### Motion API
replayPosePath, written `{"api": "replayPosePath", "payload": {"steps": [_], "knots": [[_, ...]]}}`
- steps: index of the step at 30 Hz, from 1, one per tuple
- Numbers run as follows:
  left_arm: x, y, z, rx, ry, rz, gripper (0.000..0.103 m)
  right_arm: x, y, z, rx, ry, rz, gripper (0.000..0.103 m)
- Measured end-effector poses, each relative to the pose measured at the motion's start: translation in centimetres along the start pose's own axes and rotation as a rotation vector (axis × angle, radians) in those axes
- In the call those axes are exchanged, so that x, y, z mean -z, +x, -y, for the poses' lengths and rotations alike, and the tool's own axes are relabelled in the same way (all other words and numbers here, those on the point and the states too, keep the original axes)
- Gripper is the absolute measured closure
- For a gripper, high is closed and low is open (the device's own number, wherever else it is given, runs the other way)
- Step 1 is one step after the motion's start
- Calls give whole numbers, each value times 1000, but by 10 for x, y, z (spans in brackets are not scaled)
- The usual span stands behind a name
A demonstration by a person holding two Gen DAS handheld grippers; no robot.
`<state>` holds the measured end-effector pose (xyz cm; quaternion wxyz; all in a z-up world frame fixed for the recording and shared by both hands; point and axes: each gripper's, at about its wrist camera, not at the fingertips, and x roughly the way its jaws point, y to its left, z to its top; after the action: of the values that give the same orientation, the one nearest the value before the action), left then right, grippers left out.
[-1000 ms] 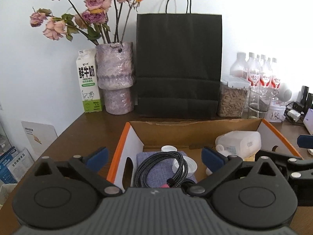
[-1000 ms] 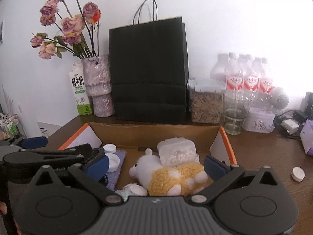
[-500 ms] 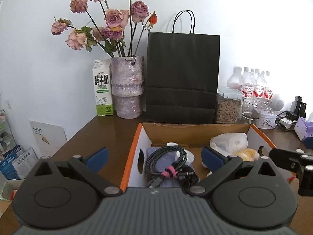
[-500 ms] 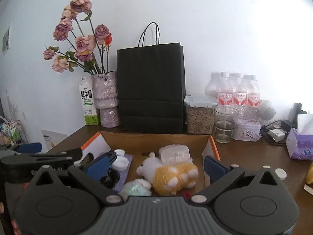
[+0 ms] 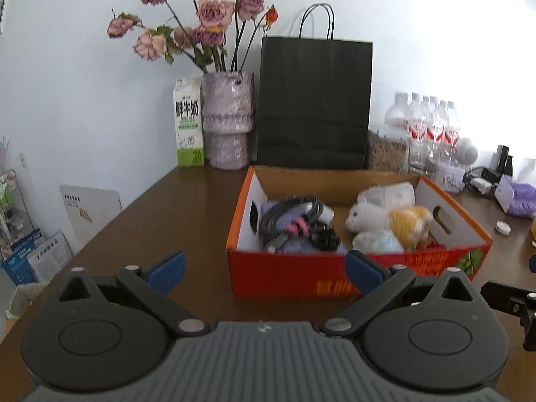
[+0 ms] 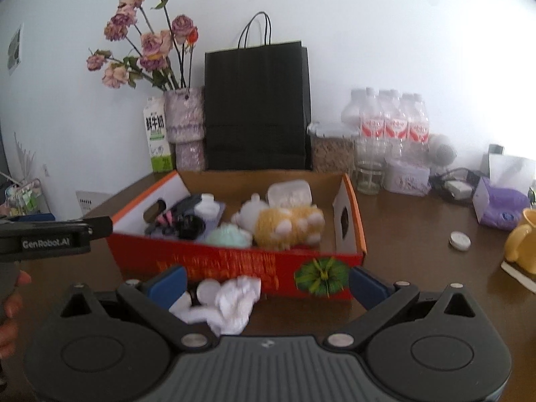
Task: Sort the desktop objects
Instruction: 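Withdraw both tools from the box back over the table, then close the left tool on the small yellow block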
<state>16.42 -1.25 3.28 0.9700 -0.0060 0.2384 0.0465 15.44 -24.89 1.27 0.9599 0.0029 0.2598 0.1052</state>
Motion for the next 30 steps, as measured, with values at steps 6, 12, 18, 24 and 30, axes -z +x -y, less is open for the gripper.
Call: {"api": "replayPosePath", "payload": {"steps": [6,12,18,24,30], "knots": [[19,-4,1,8,20,-41,0,22,5,5,1,2,-62,0],[32,-3,6,46,33,-87,0,37,11,5,-8,-5,-104,0],[50,2,25,89,79,-151,0,48,16,13,10,0,-138,0],[63,4,42,140,116,-178,0,55,18,19,30,-3,-164,0],[70,7,52,166,134,-195,11,59,20,21,31,-1,-177,0]]}}
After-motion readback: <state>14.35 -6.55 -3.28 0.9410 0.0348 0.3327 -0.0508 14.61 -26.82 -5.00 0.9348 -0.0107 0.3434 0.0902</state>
